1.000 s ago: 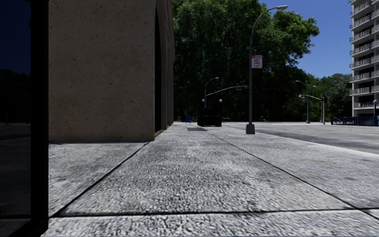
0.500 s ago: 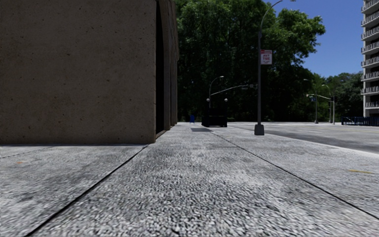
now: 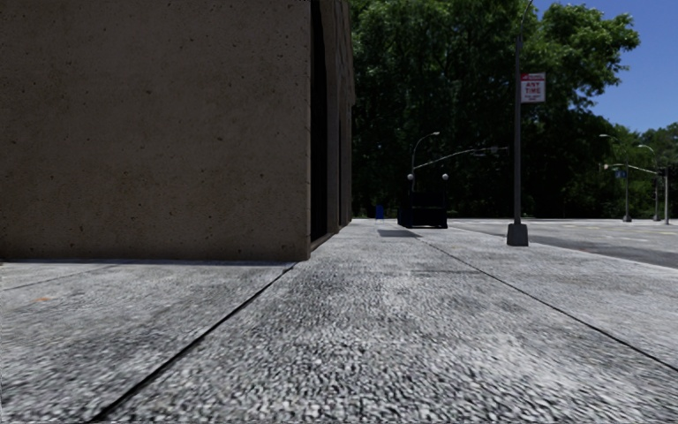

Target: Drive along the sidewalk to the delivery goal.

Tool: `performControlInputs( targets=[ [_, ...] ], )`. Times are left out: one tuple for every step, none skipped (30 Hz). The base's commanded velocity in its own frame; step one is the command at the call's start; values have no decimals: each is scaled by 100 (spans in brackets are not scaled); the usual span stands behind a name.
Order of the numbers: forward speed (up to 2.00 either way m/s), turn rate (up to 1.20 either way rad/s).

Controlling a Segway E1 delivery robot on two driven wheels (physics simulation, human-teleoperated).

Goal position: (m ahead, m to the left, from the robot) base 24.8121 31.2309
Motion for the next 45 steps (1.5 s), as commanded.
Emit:
performControlInputs(
  targets=[
    [124,43],
    [123,43],
    [123,43],
    [123,43],
    [123,43],
    [123,43],
    [123,43],
    [123,43],
    [123,43],
    [123,43],
    [123,43],
    [123,43],
    [123,43],
    [123,43],
    [123,43],
    [123,43],
    [123,43],
    [123,43],
    [123,43],
    [123,43],
    [123,43],
    [123,43],
    [123,43],
    [123,43],
    [123,43],
    [123,43],
    [123,43],
    [123,43],
    [123,44],
    [123,44],
    [123,44],
    [123,45],
    [123,46],
    [123,48],
    [123,49],
    [123,53],
    [123,54],
    [123,54],
    [123,55],
    [123,56],
    [123,56],
    [123,57],
    [123,58],
    [123,59],
    [123,59]
  ],
)
